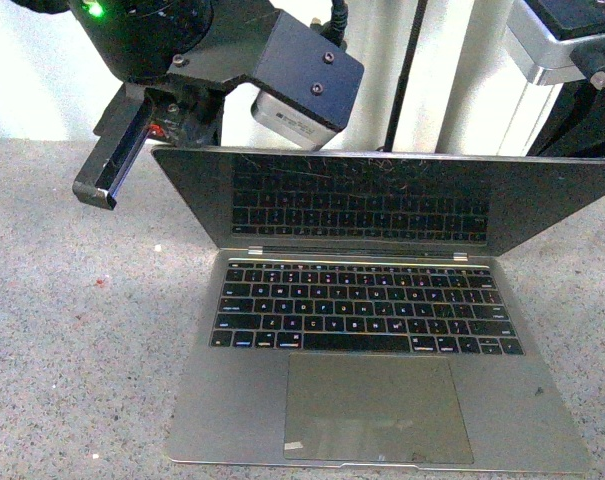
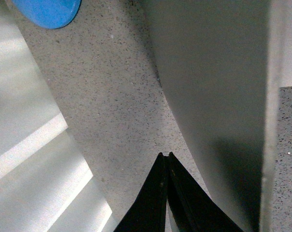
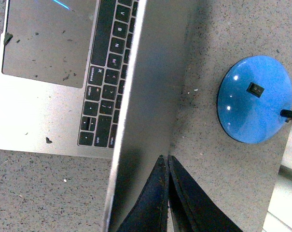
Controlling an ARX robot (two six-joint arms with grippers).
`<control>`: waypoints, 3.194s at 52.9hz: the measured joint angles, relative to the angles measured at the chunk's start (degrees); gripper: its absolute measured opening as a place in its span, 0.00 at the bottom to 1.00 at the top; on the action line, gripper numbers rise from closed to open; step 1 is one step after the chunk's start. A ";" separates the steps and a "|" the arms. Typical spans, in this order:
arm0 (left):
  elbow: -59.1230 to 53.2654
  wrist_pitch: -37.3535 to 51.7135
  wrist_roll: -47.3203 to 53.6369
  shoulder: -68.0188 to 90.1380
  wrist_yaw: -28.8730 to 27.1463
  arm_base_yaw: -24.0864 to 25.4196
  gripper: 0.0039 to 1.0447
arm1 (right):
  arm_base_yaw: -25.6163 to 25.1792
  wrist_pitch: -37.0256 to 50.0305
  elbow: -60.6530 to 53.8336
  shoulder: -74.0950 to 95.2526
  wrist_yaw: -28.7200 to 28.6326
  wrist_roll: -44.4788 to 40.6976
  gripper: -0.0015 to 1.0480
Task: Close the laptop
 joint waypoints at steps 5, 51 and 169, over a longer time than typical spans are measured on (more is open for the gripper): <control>-2.32 1.49 0.00 -0.61 -0.04 -0.09 0.03 | 0.00 1.18 -1.73 -0.59 0.00 0.17 0.03; -15.98 11.45 -3.13 -1.90 2.21 -3.78 0.03 | 2.12 11.98 -16.52 -1.68 -3.39 1.95 0.03; -39.98 59.25 -55.10 -34.53 22.43 32.89 0.03 | -1.97 82.77 -40.22 -31.15 8.90 61.68 0.03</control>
